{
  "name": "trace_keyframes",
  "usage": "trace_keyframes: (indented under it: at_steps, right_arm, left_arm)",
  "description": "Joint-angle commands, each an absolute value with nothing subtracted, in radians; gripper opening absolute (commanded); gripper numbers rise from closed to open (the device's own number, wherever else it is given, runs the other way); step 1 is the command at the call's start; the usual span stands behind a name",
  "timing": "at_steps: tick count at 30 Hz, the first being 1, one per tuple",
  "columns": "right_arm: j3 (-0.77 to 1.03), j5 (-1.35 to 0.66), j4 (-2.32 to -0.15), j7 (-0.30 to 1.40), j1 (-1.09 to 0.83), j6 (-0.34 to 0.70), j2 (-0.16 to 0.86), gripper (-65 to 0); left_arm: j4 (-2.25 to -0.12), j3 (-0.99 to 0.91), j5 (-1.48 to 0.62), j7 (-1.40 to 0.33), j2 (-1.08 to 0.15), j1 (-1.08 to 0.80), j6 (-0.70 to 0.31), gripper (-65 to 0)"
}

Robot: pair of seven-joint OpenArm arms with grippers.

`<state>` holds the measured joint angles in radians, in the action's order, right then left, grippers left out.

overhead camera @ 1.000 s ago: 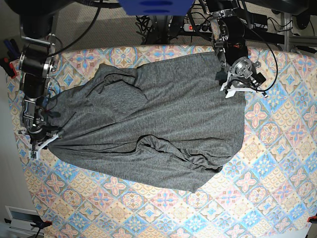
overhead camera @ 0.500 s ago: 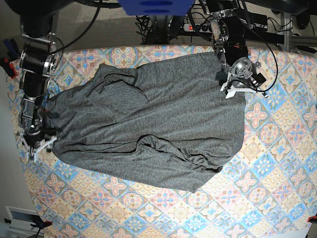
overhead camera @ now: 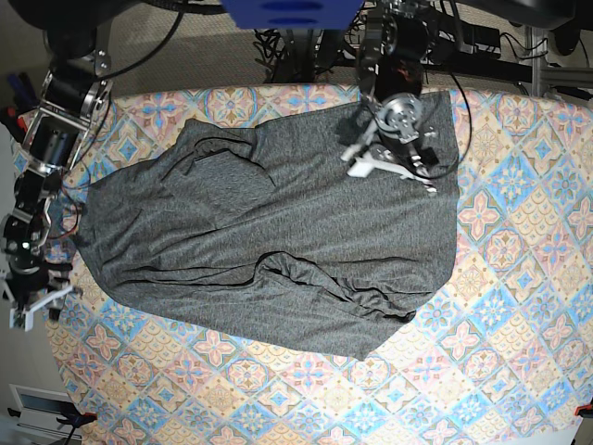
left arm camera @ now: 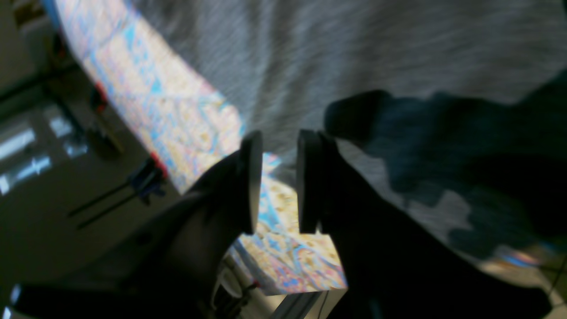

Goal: Layout the t-shirt on the table in an organized manner, then fold the t-shirt properly

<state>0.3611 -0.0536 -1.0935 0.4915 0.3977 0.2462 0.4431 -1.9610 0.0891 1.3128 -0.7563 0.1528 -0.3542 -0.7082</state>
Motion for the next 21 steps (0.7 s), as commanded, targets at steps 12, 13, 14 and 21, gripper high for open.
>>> trace_keyframes:
  at_steps: [12,13,14,21]
  right_arm:
    - [0.621,-0.053,-1.310,0.670,0.206,0.366,0.438,-34.6]
    - [0.648,-0.051,-1.337,0.691,0.194,0.377,0.420,-34.6]
    - [0.668,-0.050,-1.365,0.711,0.171,0.378,0.403,-34.6]
    - [0.667,-0.050,-1.518,0.734,0.005,0.380,0.278,-34.6]
  left_arm:
    - [-1.982,0.093,1.331,-0.762,0.157,-0.363,-0.698,-50.8]
    - [-1.982,0.093,1.331,-0.762,0.157,-0.361,-0.698,-50.8]
    - [-1.982,0.094,1.331,-0.762,0.157,-0.361,-0.698,-50.8]
    - [-1.982,0.096,1.331,-0.762,0.157,-0.366,-0.698,-50.7]
